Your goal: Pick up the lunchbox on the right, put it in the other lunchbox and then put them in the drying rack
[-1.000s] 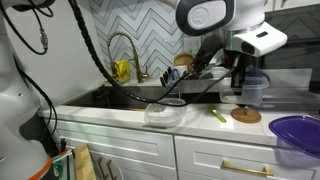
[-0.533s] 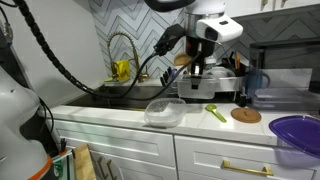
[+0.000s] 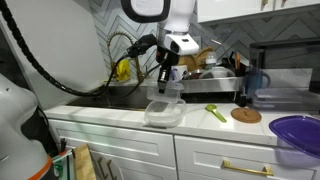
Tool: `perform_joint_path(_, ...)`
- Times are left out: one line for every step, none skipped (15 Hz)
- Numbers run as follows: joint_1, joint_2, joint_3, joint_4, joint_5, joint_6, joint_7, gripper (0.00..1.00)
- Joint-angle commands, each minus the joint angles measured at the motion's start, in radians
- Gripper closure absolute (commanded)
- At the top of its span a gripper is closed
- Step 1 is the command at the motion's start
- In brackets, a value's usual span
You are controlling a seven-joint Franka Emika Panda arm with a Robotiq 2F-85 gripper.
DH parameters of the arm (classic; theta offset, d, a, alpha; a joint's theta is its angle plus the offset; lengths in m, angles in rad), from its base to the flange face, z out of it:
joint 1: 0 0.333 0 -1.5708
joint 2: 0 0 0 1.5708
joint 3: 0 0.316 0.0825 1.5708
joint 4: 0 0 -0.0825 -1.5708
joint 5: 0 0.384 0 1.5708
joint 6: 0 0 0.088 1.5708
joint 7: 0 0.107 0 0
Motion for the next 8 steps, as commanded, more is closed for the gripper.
perform_joint_path(0.020, -0.027, 0.024, -0.082, -0.022, 0.042, 0.048, 0.99)
perform_joint_path(0.019, -0.024, 0.030, -0.098, -0.032, 0.064, 0.061, 0.99)
perform_joint_path(0.017, -0.023, 0.032, -0.110, -0.039, 0.090, 0.071, 0.99)
perform_joint_path(0.015, -0.021, 0.032, -0.125, -0.040, 0.129, 0.073, 0.99)
perform_joint_path(0.013, -0.020, 0.031, -0.138, -0.044, 0.160, 0.076, 0.99)
perform_joint_path(0.011, -0.020, 0.030, -0.151, -0.049, 0.199, 0.079, 0.99)
perform_joint_path(0.011, -0.018, 0.027, -0.160, -0.044, 0.224, 0.079, 0.99)
perform_joint_path(0.012, -0.018, 0.025, -0.172, -0.036, 0.262, 0.073, 0.99)
